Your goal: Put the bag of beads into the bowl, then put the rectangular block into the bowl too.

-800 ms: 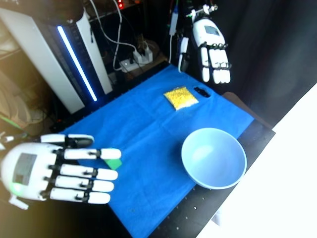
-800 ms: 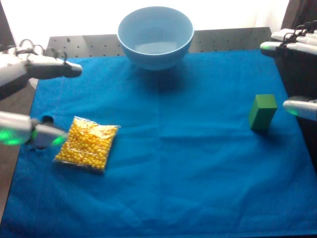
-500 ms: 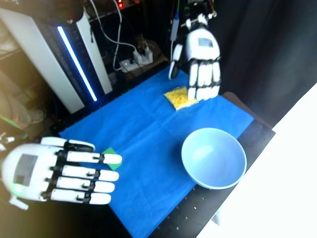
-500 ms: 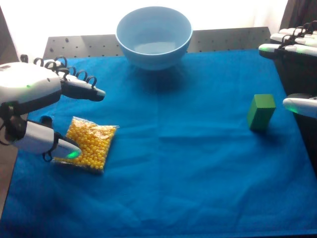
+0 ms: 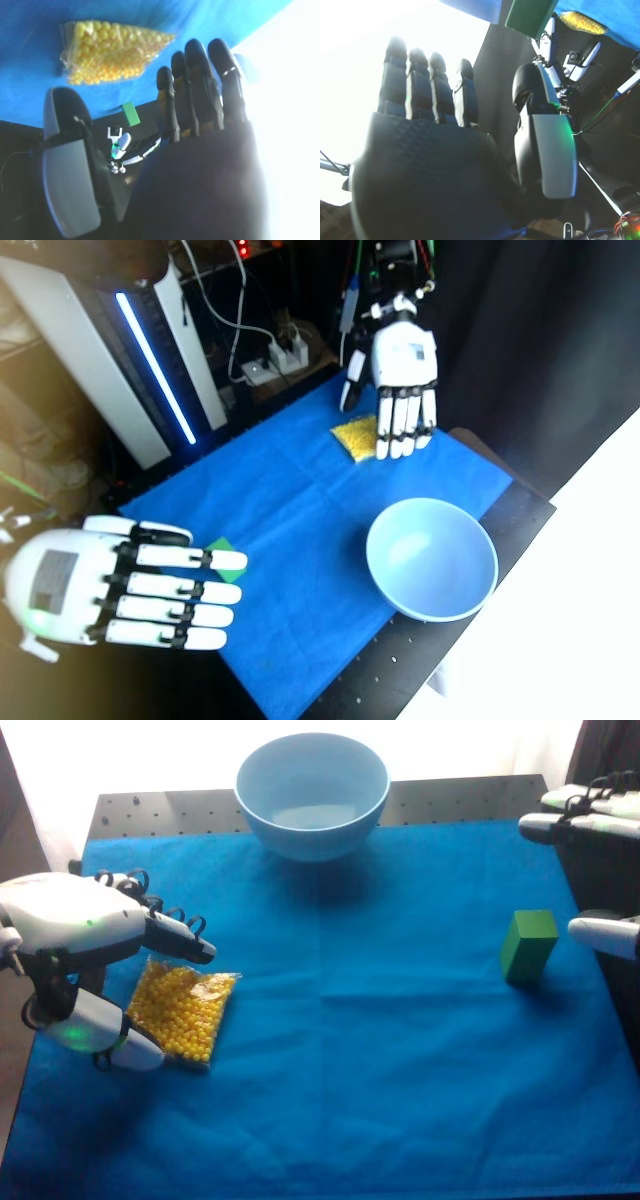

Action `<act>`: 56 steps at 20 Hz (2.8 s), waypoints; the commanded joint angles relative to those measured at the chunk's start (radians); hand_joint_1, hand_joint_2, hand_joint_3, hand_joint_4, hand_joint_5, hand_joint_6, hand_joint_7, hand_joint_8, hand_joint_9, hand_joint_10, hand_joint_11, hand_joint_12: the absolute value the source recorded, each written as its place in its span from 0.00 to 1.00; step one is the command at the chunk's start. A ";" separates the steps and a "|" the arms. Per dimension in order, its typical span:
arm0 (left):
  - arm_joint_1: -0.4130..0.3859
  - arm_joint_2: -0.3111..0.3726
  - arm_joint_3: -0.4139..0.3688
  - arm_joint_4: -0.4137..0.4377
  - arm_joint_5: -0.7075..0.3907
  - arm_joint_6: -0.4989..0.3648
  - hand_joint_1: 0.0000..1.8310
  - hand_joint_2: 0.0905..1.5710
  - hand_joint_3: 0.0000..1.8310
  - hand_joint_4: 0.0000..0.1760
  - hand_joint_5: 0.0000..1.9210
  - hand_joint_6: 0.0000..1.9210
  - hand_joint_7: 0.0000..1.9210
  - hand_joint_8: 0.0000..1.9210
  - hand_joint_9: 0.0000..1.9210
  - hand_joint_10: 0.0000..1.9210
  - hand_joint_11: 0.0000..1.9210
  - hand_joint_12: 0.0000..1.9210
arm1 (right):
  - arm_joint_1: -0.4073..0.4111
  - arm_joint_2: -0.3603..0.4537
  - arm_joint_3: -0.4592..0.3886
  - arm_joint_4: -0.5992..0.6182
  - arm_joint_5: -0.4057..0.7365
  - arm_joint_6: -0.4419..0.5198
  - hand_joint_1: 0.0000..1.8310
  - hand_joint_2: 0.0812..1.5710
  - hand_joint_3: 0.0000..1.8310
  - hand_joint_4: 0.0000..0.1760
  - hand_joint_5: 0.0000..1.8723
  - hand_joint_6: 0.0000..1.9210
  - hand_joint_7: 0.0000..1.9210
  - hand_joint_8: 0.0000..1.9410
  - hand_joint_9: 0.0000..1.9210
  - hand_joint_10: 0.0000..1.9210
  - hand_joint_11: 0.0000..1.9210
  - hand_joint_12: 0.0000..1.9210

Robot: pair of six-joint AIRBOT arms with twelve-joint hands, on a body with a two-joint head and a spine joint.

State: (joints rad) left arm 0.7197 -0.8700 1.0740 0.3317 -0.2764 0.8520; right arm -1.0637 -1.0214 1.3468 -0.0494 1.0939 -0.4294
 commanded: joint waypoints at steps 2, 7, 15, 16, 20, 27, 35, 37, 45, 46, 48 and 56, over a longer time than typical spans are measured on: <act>-0.015 -0.016 0.009 0.015 -0.046 0.000 0.43 0.58 0.00 0.04 0.25 0.00 0.31 0.01 0.31 0.01 0.01 0.61 | 0.009 0.000 0.006 0.033 0.116 0.004 0.38 0.84 0.00 0.07 0.16 0.00 0.10 0.00 0.10 0.00 0.00 0.31; -0.021 -0.026 0.024 0.016 -0.037 0.000 0.66 0.69 0.00 0.00 0.47 0.34 0.53 0.51 0.39 0.60 0.15 0.83 | 0.009 0.000 0.006 0.032 0.116 0.004 0.41 0.86 0.00 0.00 0.16 0.00 0.09 0.00 0.09 0.00 0.00 0.32; -0.162 -0.004 0.058 0.023 -0.079 0.000 0.68 0.73 0.00 0.00 0.50 0.44 0.43 0.76 0.31 0.78 0.23 0.97 | 0.009 -0.006 0.009 0.030 0.114 0.004 0.40 0.88 0.00 0.00 0.16 0.00 0.10 0.00 0.10 0.00 0.00 0.27; -0.195 -0.005 0.067 0.032 -0.082 0.000 0.68 0.71 0.00 0.00 0.49 0.46 0.47 0.68 0.38 0.70 0.30 0.91 | 0.009 -0.007 0.011 0.030 0.113 0.004 0.39 0.88 0.00 0.00 0.16 0.00 0.10 0.00 0.10 0.00 0.00 0.27; -0.375 -0.048 0.136 0.107 -0.048 0.000 0.68 0.69 0.00 0.00 0.51 0.43 0.51 0.62 0.42 0.59 0.26 0.76 | 0.009 -0.016 0.024 0.024 0.111 0.004 0.40 0.88 0.00 0.00 0.17 0.00 0.11 0.00 0.09 0.00 0.00 0.26; -0.512 -0.330 0.420 0.034 0.001 -0.002 0.67 0.70 0.00 0.00 0.49 0.48 0.52 0.57 0.49 0.45 0.35 0.77 | 0.011 -0.065 0.083 -0.010 0.100 0.004 0.41 0.85 0.00 0.06 0.17 0.00 0.12 0.00 0.08 0.00 0.00 0.27; -0.482 -0.535 0.645 -0.272 -0.032 0.102 0.67 0.71 0.00 0.00 0.45 0.52 0.51 0.60 0.47 0.50 0.40 0.74 | 0.027 -0.086 0.105 -0.039 0.100 0.004 0.43 0.85 0.00 0.00 0.17 0.00 0.12 0.00 0.09 0.00 0.00 0.24; -0.482 -0.544 0.654 -0.272 -0.027 0.102 0.55 0.64 0.00 0.00 0.35 0.06 0.38 0.11 0.35 0.25 0.19 0.67 | 0.028 -0.087 0.105 -0.040 0.100 0.004 0.39 0.85 0.00 0.13 0.17 0.00 0.12 0.00 0.08 0.00 0.00 0.16; -0.489 -0.493 0.596 -0.207 -0.011 0.103 0.45 0.54 0.00 1.00 0.04 0.00 0.03 0.00 0.08 0.00 0.00 0.32 | 0.030 -0.082 0.104 -0.059 0.100 0.004 0.39 0.87 0.00 0.07 0.21 0.00 0.18 0.00 0.13 0.00 0.02 0.19; -0.487 -0.457 0.557 -0.189 -0.025 0.104 0.45 0.54 0.00 1.00 0.05 0.00 0.03 0.00 0.07 0.00 0.00 0.31 | 0.034 -0.073 0.098 -0.069 0.100 0.004 0.41 0.87 0.00 0.12 0.21 0.00 0.19 0.00 0.14 0.00 0.03 0.19; -0.461 -0.383 0.478 -0.189 -0.070 0.104 0.45 0.56 0.00 1.00 0.05 0.00 0.05 0.00 0.07 0.00 0.00 0.23 | 0.037 -0.041 0.070 -0.077 0.101 0.004 0.41 0.84 0.00 0.14 0.21 0.00 0.15 0.00 0.12 0.00 0.02 0.24; -0.256 -0.068 0.165 -0.222 -0.274 0.103 0.42 0.54 0.00 1.00 0.04 0.00 0.08 0.00 0.08 0.00 0.00 0.25 | 0.037 -0.015 -0.003 -0.097 0.120 0.004 0.39 0.63 0.00 0.64 0.08 0.00 0.01 0.00 0.03 0.00 0.00 0.17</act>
State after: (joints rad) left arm 0.4904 -0.9237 1.2182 0.1204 -0.4274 0.9543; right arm -1.0389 -1.0401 1.3407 -0.1795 1.0981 -0.4278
